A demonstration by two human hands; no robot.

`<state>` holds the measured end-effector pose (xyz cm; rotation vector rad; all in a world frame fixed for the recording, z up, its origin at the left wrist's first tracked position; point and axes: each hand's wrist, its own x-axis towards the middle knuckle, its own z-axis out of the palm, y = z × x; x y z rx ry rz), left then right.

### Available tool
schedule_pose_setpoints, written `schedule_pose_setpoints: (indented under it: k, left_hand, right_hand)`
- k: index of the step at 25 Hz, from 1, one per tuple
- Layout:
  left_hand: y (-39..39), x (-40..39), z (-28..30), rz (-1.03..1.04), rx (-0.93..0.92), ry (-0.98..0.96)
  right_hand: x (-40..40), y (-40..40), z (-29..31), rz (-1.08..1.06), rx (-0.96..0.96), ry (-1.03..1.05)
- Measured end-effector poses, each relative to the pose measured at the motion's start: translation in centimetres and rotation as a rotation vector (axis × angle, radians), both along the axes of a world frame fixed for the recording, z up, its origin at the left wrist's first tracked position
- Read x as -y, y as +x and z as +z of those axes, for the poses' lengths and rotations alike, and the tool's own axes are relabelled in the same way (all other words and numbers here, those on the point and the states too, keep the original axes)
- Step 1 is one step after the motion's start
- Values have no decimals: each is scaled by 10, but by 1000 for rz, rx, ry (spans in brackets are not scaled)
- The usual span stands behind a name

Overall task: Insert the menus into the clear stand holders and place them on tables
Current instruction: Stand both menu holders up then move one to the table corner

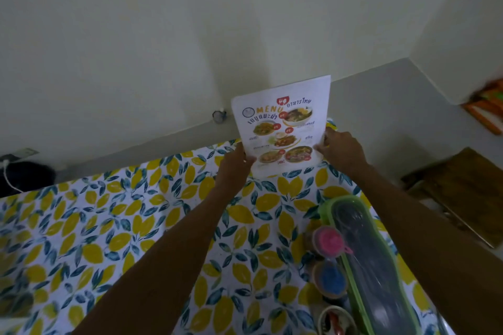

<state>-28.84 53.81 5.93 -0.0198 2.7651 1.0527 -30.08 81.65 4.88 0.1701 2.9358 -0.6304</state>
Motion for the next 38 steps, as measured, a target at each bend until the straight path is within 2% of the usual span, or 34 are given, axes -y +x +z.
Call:
schedule_pose_setpoints:
  k: [7, 15, 19, 22, 27, 32, 38]
  left_hand:
    - [-1, -2, -9, 30, -17, -21]
    - [-3, 6, -12, 40, 62, -11]
    - [4, 18, -6, -11, 28, -92]
    - [15, 27, -1, -62, -2, -200]
    - [48, 50, 14, -141, -81, -348]
    - [101, 102, 35, -157, -159, -438]
    - [194, 233, 55, -55, -166, -410]
  right_hand:
    - [0, 2, -11, -16, -15, -75]
    - [7, 9, -4, -58, 67, -89]
    - [4, 21, 4, -71, 125, -96]
    - [2, 38, 14, -97, 141, -31]
    - [13, 71, 46, -5, 104, 97]
    - [66, 103, 95, 97, 38, 236]
    - [215, 166, 122, 268, -25, 324]
